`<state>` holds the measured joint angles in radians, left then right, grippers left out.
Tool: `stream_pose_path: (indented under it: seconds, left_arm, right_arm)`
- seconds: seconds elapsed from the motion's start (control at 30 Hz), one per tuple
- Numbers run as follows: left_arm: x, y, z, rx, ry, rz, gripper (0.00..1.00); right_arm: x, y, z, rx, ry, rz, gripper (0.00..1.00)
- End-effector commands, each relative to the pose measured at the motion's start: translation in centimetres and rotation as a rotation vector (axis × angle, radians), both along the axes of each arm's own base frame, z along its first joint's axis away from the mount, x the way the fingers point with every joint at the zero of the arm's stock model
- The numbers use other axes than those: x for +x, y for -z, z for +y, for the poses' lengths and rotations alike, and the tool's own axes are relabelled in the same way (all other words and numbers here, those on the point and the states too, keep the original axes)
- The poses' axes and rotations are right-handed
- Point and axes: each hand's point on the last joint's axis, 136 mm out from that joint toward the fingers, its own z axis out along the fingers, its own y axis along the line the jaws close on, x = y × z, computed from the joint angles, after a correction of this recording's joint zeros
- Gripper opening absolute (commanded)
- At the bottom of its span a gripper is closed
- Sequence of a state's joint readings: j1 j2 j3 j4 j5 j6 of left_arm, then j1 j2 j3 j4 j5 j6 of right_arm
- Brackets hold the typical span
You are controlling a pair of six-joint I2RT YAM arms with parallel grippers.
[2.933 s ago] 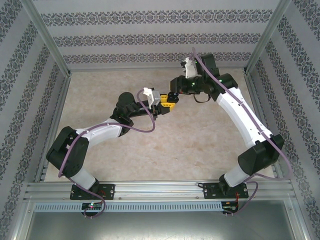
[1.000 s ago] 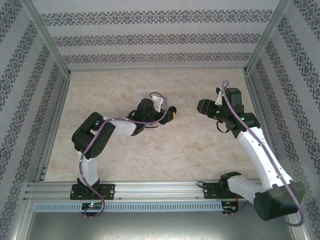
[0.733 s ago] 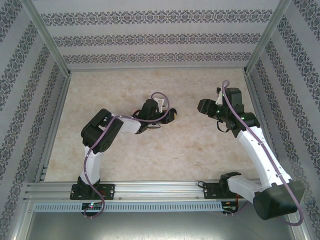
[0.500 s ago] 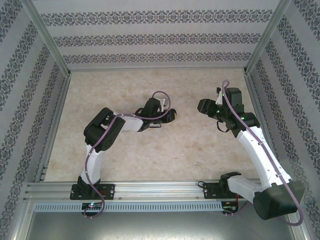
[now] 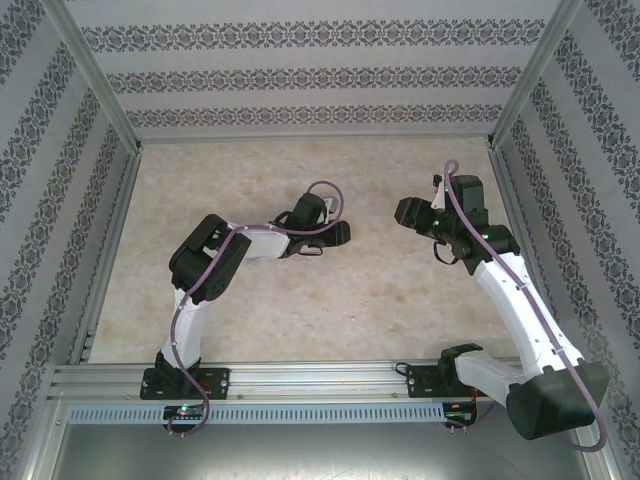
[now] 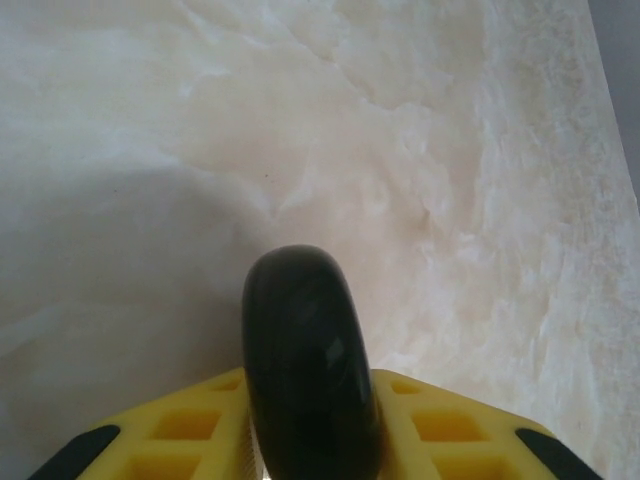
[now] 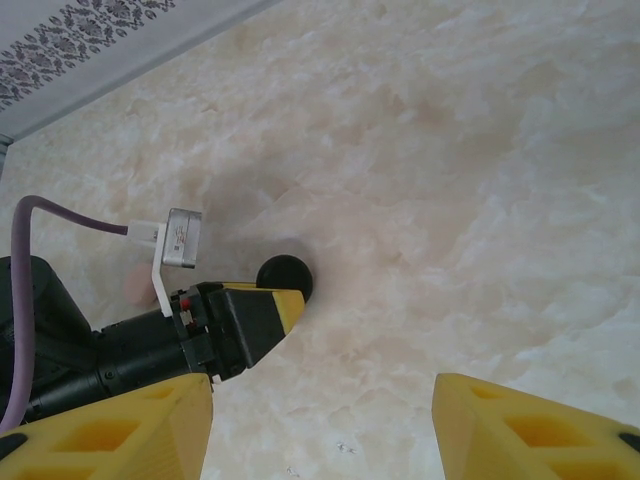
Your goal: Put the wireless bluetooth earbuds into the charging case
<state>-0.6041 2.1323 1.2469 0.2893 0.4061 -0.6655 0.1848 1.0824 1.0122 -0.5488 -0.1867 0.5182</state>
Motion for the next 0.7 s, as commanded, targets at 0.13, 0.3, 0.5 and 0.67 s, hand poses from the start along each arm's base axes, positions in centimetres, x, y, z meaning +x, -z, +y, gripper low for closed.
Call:
stream_pose_path:
  seconds: [0.13, 0.3, 0.5, 0.67]
  left_arm:
    - [-0.8, 1.6, 1.5, 0.127, -0.015, 0.030, 0.48]
    - [-0.7, 1.0, 3.0, 0.170, -0.040, 0.013, 0.61]
    - [-0.6, -0.4, 5.6, 0.220, -0.075, -0.017, 0.67]
    - [-0.9, -3.2, 7.5, 0.251, -0.082, -0.061, 0.68]
  right_arm:
    - [0.1, -1.8, -0.8, -0.007, 0.027, -0.042, 0.62]
    - [0.0, -2.0, -0.9, -0.009, 0.029, -0.047, 0.64]
    - [-0.1, -2.3, -1.0, -0.008, 0.032, -0.052, 0.65]
    - [-0.2, -2.5, -1.1, -0.014, 0.031, -0.054, 0.67]
